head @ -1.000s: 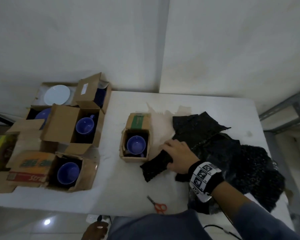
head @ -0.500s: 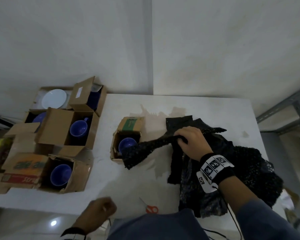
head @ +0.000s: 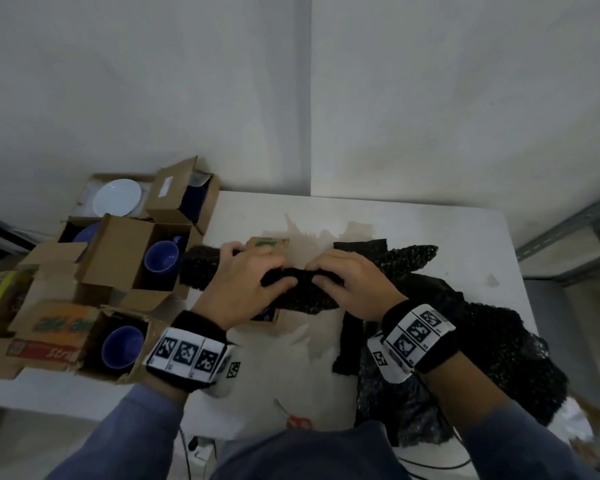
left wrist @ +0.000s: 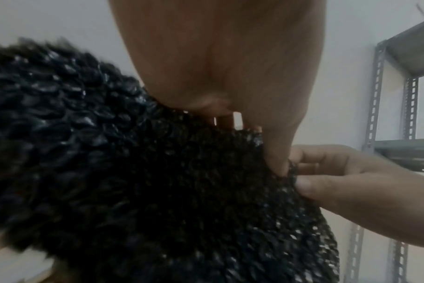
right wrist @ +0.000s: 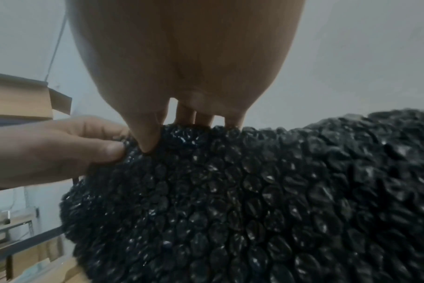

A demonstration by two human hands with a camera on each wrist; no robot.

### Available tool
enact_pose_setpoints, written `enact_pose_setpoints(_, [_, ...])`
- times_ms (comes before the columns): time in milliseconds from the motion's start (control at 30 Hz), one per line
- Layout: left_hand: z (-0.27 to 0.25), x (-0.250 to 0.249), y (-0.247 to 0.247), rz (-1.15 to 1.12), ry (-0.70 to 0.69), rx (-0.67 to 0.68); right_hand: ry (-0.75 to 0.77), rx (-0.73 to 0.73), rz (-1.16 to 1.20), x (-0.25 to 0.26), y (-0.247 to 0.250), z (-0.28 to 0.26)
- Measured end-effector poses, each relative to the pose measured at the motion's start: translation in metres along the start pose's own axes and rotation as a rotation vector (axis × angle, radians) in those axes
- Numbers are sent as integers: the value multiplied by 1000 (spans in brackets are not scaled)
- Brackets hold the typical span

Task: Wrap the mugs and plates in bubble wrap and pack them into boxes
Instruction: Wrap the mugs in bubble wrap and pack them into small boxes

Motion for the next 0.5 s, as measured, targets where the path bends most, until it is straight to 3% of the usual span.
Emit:
enact_pose_setpoints(133, [-3, 28, 4, -289, 52, 41, -129, 78, 16, -21, 8, -6])
enact_pose_setpoints(233, [-21, 64, 12, -298, 119, 13, -255, 137, -41, -49, 11, -17])
enact_pose_setpoints(333, [-42, 94, 14, -262, 188, 58, -379, 99, -97, -69, 17, -23])
enact_pose_setpoints(500, [-69, 133, 14, -273, 344, 91, -467, 170, -64, -81, 13, -19])
Point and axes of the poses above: each hand's wrist, its own z-axis towards the middle knuckle, its own y-axis out of the back of the hand, x = y × z, the point moved 5 cm from there along z, towards the middle knuckle, and after that the axes turned 8 degrees about -y, right-handed, at the moved point
